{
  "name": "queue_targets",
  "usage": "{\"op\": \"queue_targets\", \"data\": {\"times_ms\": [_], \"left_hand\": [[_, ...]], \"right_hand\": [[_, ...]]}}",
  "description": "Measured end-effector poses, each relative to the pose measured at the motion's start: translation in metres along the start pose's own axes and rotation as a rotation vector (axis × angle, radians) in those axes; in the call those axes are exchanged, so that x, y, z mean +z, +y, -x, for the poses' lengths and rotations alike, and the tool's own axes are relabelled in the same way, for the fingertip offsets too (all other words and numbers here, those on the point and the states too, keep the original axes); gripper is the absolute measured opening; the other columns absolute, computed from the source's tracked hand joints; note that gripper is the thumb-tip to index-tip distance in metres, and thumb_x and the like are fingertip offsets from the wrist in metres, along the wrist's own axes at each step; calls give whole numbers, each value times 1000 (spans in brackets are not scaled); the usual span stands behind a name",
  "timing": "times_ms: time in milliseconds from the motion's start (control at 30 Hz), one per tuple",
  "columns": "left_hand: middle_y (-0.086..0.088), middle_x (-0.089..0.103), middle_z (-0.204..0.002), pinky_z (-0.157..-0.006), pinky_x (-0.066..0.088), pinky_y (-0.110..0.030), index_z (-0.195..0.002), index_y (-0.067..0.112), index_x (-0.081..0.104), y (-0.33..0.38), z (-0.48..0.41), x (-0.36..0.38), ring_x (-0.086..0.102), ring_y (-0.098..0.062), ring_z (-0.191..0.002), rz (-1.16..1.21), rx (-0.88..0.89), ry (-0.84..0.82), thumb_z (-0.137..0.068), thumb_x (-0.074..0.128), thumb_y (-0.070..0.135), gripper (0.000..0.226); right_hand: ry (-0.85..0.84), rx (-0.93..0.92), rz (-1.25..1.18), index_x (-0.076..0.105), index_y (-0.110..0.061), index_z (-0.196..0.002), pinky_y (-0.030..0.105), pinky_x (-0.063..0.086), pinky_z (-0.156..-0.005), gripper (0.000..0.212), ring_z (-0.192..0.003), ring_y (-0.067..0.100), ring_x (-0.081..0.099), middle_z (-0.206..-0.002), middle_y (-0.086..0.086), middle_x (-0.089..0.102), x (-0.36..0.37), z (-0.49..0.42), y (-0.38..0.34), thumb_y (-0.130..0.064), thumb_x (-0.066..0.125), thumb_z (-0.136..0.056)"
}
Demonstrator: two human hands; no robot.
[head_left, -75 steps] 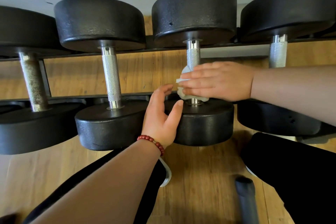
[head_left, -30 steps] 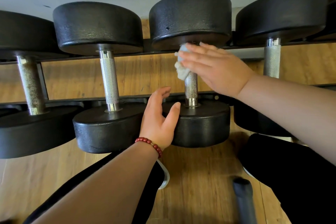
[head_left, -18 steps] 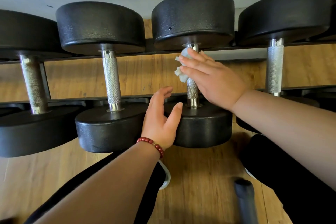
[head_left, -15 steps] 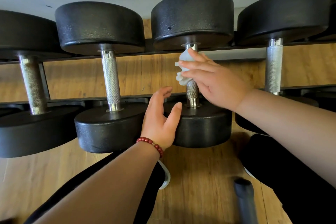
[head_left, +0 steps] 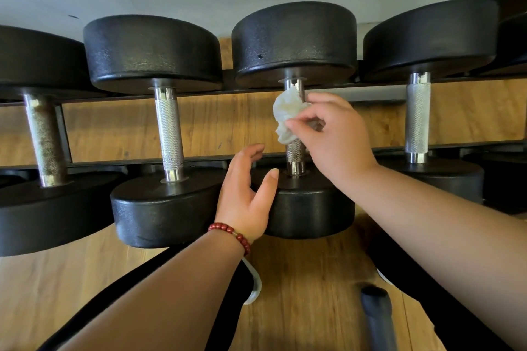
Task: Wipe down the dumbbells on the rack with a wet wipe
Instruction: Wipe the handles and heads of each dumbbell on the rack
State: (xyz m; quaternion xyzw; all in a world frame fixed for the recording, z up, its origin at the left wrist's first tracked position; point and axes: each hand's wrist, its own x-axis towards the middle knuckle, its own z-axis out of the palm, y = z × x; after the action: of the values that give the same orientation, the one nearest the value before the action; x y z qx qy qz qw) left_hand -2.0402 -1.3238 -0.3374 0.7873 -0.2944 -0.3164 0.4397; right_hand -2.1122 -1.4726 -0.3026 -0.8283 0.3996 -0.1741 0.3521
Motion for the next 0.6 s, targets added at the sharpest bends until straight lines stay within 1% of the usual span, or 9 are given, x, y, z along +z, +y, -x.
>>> {"op": "queue_targets", "data": {"times_ms": [33,100,167,233,333,400,467,533,600], "left_hand": [[17,46,-137,-90,30,-3,-139,29,42,0,0,0,41,8,-124,-1,-4,0,-85,45,53,59],[16,46,-138,-89,29,-1,-139,28,42,0,0,0,41,5,-126,-8,-5,4,-86,45,48,57],[16,45,-138,-88,29,0,-140,28,41,-1,0,0,41,5,-126,-15,-4,2,-86,46,47,57],[16,45,-138,-88,29,-1,-139,29,41,-1,0,0,41,4,-126,-16,-4,-3,-86,46,48,57],[15,46,-138,-91,30,-1,-139,28,42,-2,-1,0,41,6,-126,0,6,-6,-84,44,56,62],[15,46,-138,-93,30,-1,-139,28,43,-3,-1,0,41,8,-126,6,10,-5,-81,41,60,67],[15,47,-138,-93,30,-1,-139,28,43,-3,-1,0,41,8,-126,6,14,-1,-80,40,61,67],[14,47,-138,-93,31,-3,-139,28,43,-4,-1,0,42,7,-126,2,19,0,-81,40,60,67],[14,47,-138,-92,31,-2,-139,28,43,-4,-1,0,42,6,-126,-5,21,-2,-81,40,60,66]], "right_hand": [[18,97,-51,68,-17,-93,-1,36,-73,15,-99,6,56,-107,-6,61,3,-3,-4,-29,72,-86],[46,281,-161,57,-19,-94,3,40,-61,23,-80,4,55,-91,-10,57,9,-9,-11,-32,73,-85],[28,420,-283,55,-18,-109,8,44,-62,32,-83,5,57,-98,-9,58,14,-13,-14,-33,72,-86],[-64,484,-349,55,-19,-123,16,45,-66,35,-88,6,58,-109,-5,60,16,-16,-15,-37,62,-93],[-237,508,-365,47,-22,-133,16,35,-61,37,-79,1,49,-108,-6,55,19,-18,-14,-39,48,-100],[-278,535,-481,46,-25,-128,17,35,-63,36,-83,2,50,-108,-6,57,18,-18,-14,-42,54,-97],[-280,553,-545,48,-26,-114,20,36,-65,38,-86,3,54,-101,-8,58,17,-20,-18,-50,62,-88],[-244,569,-517,49,-28,-100,22,41,-67,39,-89,8,60,-97,-6,60,19,-28,-21,-62,59,-85],[-179,588,-488,50,-27,-98,29,52,-76,43,-91,16,67,-101,-3,63,23,-36,-21,-68,53,-86]]}}
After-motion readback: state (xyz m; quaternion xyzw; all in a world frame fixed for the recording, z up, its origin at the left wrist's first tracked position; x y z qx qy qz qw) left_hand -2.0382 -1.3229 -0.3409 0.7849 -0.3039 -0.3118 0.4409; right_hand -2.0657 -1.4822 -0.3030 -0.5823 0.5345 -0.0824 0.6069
